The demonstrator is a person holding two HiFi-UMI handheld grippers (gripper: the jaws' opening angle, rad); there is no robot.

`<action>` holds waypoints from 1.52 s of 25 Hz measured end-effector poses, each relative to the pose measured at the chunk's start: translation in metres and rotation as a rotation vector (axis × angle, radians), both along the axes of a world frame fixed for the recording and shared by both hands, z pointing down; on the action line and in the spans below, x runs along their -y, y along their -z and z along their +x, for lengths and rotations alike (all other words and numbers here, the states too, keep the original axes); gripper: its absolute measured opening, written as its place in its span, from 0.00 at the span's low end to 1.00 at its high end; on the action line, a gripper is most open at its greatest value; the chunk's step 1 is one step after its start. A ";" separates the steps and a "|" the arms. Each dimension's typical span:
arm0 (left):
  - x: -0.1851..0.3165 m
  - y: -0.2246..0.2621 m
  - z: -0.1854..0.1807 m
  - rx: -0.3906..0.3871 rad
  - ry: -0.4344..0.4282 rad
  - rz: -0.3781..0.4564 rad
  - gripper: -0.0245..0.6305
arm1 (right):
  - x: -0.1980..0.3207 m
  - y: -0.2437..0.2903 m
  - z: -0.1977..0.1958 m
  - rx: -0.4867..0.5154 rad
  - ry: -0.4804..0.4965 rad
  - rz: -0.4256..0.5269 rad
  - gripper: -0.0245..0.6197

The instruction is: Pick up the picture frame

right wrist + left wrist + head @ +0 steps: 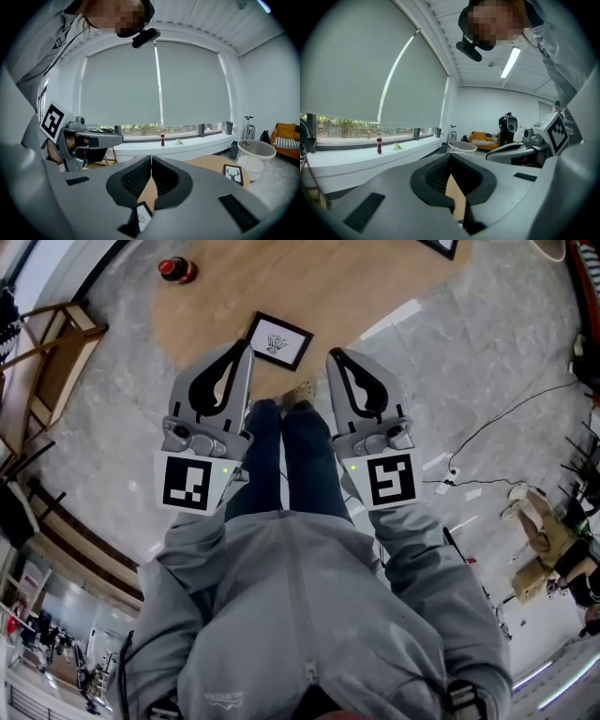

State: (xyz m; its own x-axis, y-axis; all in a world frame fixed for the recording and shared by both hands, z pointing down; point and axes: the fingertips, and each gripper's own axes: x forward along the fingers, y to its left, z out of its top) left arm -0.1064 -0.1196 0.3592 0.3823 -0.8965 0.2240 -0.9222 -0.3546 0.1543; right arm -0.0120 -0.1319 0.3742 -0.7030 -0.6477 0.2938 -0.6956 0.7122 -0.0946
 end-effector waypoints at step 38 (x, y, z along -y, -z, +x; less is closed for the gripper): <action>-0.009 -0.206 -0.010 0.048 -0.011 -0.225 0.07 | -0.017 -0.190 0.020 -0.119 -0.018 -0.162 0.09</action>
